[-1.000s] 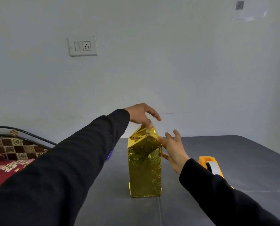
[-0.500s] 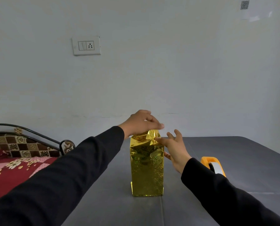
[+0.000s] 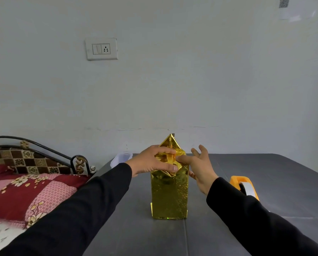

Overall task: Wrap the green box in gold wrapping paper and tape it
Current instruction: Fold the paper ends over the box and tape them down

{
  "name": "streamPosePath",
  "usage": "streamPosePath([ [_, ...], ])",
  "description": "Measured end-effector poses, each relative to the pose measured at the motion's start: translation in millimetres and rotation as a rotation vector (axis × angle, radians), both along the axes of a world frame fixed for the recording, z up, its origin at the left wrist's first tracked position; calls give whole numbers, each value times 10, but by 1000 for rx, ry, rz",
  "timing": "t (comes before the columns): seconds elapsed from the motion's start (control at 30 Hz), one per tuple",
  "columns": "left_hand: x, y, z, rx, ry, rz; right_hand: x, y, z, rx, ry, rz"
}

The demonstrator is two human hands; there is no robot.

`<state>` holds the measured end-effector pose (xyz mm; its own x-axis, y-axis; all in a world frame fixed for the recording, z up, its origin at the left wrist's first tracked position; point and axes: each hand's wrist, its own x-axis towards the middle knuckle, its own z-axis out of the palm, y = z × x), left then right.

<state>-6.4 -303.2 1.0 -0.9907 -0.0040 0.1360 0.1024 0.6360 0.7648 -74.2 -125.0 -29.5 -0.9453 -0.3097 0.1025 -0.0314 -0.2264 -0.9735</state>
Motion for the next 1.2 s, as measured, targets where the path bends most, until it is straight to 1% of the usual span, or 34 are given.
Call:
streamPosePath([
  [0.1, 16, -10, -29, 24, -12, -26, -1, -4, 17, 18, 7, -7],
  [0.17, 43, 11, -22, 28, 18, -24, 2, -13, 45, 33, 18, -11],
  [0.23, 102, 47, 1, 35, 105, 32, 0, -26, 62, 51, 34, -9],
  [0.3, 193, 75, 20, 24, 235, 128, -1, -39, 60, 62, 42, -6],
  [0.33, 253, 95, 27, -22, 293, 153, -4, -42, 52, 64, 43, -9],
  [0.43, 389, 192, 7, -325, 387, 186, -9, -47, 34, 65, 34, -23],
  [0.47, 389, 236, 3, -372, 413, 197, -16, -42, 36, 62, 32, -27],
  [0.53, 359, 286, -7, -320, 471, 224, -13, -53, 37, 52, 18, -28],
  [0.63, 343, 355, 35, -144, 576, 249, 1, -52, 37, 58, 12, -33],
  [0.73, 365, 381, 75, 2, 621, 274, -4, -34, 30, 64, 17, -27],
  [0.83, 405, 395, 67, 88, 667, 329, -2, -31, 25, 49, 9, -10],
  [1.0, 533, 481, 43, 105, 773, 318, 11, -53, 20, 48, 0, -12],
  [1.07, 581, 489, 27, 85, 774, 308, 0, -55, 16, 52, -8, -13],
  [1.13, 597, 457, 12, 24, 724, 325, -14, -55, 17, 55, -11, -8],
  [1.2, 608, 419, 2, -29, 589, 347, -15, -60, 22, 60, -15, -3],
])
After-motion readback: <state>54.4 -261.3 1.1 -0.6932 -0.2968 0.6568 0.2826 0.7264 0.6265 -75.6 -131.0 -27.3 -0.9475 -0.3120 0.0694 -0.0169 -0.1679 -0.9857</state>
